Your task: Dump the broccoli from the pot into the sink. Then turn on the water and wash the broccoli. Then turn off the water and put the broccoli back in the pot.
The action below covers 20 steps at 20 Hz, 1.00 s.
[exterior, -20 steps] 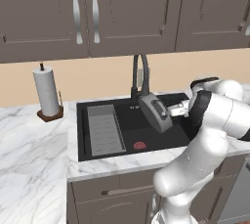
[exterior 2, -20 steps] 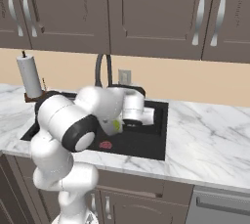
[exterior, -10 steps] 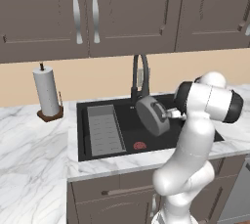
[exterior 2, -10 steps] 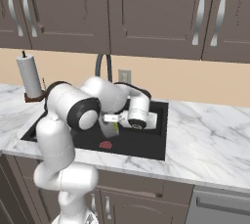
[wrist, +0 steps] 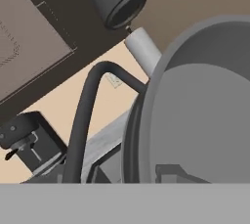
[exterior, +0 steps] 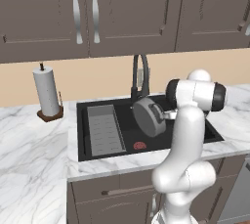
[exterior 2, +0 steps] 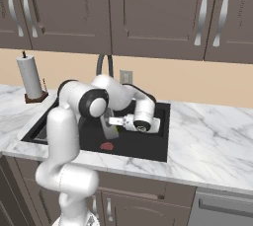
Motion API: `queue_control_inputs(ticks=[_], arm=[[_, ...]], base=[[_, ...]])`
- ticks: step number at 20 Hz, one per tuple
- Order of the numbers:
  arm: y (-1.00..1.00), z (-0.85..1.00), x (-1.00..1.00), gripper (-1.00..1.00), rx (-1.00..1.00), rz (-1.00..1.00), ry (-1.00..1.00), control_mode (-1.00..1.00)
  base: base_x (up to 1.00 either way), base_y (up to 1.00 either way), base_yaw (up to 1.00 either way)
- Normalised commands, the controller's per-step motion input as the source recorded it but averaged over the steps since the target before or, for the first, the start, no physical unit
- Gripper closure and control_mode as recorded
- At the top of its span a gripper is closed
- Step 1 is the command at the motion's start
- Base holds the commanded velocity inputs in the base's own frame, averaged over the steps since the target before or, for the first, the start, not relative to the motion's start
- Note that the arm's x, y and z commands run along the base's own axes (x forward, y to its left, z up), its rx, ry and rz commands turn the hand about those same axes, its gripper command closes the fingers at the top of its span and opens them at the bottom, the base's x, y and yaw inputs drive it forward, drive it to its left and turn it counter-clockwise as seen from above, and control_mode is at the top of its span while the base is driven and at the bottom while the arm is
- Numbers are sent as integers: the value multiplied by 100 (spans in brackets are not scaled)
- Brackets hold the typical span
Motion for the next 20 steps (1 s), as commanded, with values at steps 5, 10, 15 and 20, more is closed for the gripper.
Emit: queue_control_inputs(ticks=[5,10,15,20], arm=[[0,-17,37,100,6,3,0,-100],[0,-15,36,100,6,2,0,-100],[0,-16,32,100,5,2,3,-100],[0,-15,25,100,5,1,5,-100]], base=[[0,0,0],[0,0,0],[0,0,0],[0,0,0]])
